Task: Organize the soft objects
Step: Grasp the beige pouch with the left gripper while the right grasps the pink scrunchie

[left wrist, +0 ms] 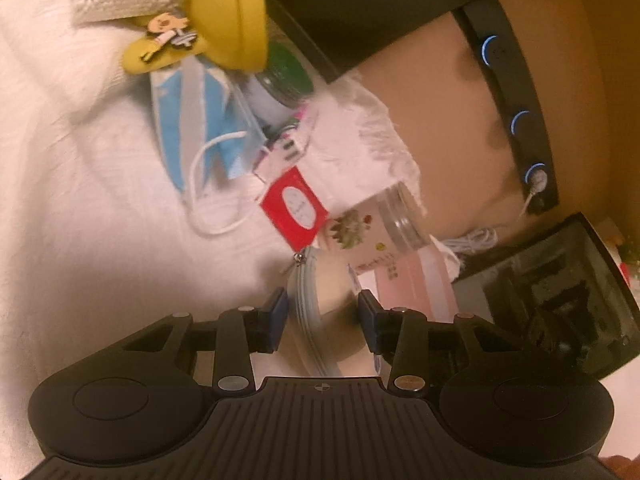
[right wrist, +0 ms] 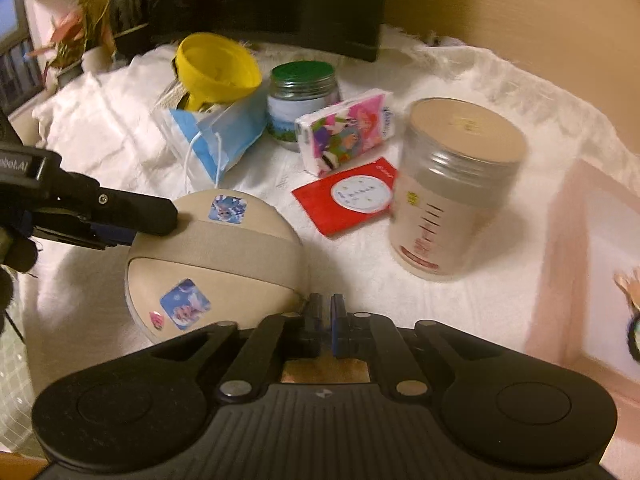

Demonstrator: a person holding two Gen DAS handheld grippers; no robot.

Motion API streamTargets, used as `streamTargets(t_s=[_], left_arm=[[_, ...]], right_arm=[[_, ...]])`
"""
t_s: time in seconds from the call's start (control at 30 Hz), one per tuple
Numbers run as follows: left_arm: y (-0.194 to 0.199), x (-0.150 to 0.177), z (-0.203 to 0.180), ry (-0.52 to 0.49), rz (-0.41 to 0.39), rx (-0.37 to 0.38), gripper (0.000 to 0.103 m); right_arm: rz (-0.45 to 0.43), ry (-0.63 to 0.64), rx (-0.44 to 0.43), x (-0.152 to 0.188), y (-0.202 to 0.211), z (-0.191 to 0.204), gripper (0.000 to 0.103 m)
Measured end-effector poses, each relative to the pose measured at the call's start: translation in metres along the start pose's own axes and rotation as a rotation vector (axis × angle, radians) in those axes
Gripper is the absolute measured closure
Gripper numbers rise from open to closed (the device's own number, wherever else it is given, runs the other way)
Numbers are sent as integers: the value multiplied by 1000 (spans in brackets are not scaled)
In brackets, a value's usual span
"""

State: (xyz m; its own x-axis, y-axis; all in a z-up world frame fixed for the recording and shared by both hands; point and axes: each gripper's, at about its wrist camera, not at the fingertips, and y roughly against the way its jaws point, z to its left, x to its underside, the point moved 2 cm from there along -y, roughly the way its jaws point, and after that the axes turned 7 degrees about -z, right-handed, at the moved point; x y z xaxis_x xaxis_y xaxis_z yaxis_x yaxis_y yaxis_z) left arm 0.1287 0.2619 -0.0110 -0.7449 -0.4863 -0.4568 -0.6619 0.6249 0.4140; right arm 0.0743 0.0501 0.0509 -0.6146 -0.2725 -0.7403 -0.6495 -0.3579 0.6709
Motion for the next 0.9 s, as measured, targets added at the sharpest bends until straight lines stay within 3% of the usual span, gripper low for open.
streamTargets(t_s=[0.03,0.1,0.13,0.27,0.4,0.5,0.67,0.73,0.83,0.9], left_arm=[[0,0,-1,-2,2,0,60],[-1,2,-2,-6,7,-3,60],[-2,3,-3,-7,10,-2,60],[-7,6,-7,-6,23,12,61],[-7,3,-13,16,25,69,66],[-9,3,-14,30,43,81,65],[-19,5,-14,38,96,86,50],[-24,6,-17,28,94,59,48],[-31,10,-25,-43,99,-71,48],[-31,12,-31,-87,88,-103,48]], right_arm=[[-10,-9,6,2,9,-2,86],[-41,-2,43,7,24,-3,68],[-57,8,66,9,30,-2,67],[-54,23,87,14,31,5,68],[-11,24,102,22,15,9,85],[-15,27,105,26,12,8,85],[-17,59,107,27,8,9,86],[-19,80,108,28,7,12,85],[-22,122,110,29,7,19,85],[-30,155,122,30,8,24,85]])
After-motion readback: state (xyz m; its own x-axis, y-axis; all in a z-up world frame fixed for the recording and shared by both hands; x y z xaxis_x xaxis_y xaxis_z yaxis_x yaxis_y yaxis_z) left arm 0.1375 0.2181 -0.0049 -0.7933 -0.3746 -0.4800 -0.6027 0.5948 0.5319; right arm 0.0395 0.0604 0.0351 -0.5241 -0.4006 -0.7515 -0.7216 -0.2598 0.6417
